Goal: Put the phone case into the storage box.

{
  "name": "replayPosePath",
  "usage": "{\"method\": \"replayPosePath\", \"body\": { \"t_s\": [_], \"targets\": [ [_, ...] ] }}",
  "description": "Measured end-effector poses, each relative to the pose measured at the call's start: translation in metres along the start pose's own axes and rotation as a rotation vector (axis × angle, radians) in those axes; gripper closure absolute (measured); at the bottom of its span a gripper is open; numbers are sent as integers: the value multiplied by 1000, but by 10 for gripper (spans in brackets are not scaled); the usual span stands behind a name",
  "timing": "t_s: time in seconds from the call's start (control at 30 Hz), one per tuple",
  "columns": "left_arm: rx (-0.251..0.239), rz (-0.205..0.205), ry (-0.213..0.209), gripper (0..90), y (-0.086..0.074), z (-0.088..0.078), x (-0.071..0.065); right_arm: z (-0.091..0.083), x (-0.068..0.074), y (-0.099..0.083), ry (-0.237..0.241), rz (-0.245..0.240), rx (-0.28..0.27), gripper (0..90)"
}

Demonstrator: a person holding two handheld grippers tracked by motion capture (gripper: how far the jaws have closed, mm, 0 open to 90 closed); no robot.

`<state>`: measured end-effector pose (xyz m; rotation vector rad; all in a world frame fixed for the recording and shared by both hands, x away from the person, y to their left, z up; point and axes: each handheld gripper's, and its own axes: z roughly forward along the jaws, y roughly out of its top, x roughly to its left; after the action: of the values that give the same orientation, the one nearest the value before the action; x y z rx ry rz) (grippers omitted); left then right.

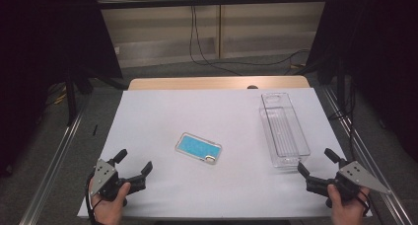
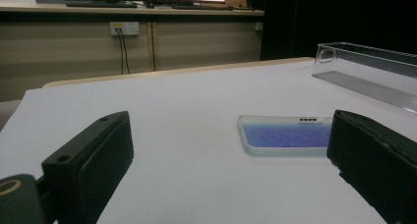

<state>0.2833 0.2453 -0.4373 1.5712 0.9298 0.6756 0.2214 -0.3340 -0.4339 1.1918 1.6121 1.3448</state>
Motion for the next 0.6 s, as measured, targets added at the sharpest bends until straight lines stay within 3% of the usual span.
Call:
{"method": "replayPosePath", "body": {
  "t_s": [0.6],
  "targets": [
    [12, -10, -31, 34, 1, 1, -6, -2, 2, -2, 11, 19, 0, 0]
  ]
}}
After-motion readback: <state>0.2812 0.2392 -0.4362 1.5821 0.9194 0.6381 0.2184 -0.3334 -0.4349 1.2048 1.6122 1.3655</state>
